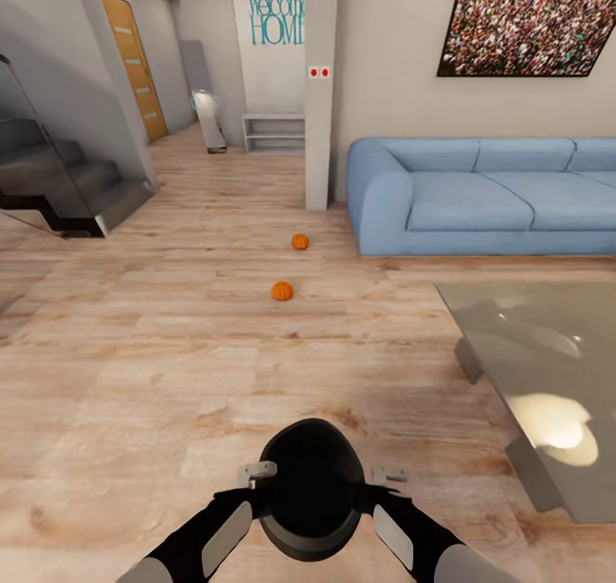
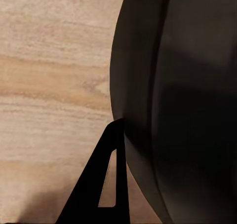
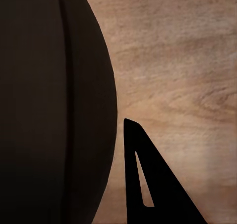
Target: Place each of the two pumpkins and all three candles from the living room inside a cabinet in the living room (use any cabinet), then make sure every cabinet is closed, and position the cauldron so it is next to a table in the living room.
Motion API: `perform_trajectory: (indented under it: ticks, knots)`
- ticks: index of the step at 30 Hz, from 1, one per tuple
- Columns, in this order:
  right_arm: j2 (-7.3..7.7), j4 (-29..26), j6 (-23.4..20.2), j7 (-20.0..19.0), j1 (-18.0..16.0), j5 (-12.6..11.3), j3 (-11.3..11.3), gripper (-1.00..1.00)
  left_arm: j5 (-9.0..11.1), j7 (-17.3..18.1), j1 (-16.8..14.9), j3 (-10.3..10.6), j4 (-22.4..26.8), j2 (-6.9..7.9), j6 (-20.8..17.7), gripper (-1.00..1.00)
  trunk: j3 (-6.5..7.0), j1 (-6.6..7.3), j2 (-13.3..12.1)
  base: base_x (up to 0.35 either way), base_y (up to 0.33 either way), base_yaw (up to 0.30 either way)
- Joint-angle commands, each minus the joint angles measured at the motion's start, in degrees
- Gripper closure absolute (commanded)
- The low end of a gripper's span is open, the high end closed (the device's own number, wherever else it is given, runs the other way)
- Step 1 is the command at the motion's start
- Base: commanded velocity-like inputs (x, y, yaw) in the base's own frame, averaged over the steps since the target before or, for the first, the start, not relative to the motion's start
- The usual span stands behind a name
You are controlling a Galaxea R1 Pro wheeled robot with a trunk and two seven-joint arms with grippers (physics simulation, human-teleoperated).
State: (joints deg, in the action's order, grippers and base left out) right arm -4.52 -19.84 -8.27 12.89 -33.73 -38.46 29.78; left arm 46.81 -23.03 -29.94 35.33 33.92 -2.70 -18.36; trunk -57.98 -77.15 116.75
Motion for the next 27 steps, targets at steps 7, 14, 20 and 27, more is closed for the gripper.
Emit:
perform_trajectory:
  ticks: [7,14,20,27]
  knots:
    - [0.08,1.82,-0.26,0.7,-0.02,-0.18,0.53,1.0,-0.65,-0.53,-0.12,-0.16,0.53,0.07,0.78,1.0,-0.04,-0.02,0.02,0.326,0.106,0.0]
    - [0.05,1.82,-0.26,0.65,-0.02,-0.21,0.54,1.0,-0.59,-0.53,-0.12,-0.17,0.53,0.07,0.78,1.0,-0.04,-0.02,0.02,0.318,0.125,-0.031]
    - [0.12,1.82,-0.26,0.64,-0.02,-0.21,0.54,1.0,-0.58,-0.53,-0.12,-0.17,0.53,0.07,0.78,1.0,-0.04,-0.02,0.02,0.298,0.154,-0.243]
    - [0.12,1.82,-0.26,0.64,-0.02,-0.21,0.52,1.0,-0.58,-0.53,-0.12,-0.16,0.53,0.07,0.78,1.0,-0.01,-0.02,0.02,0.234,0.157,-0.277]
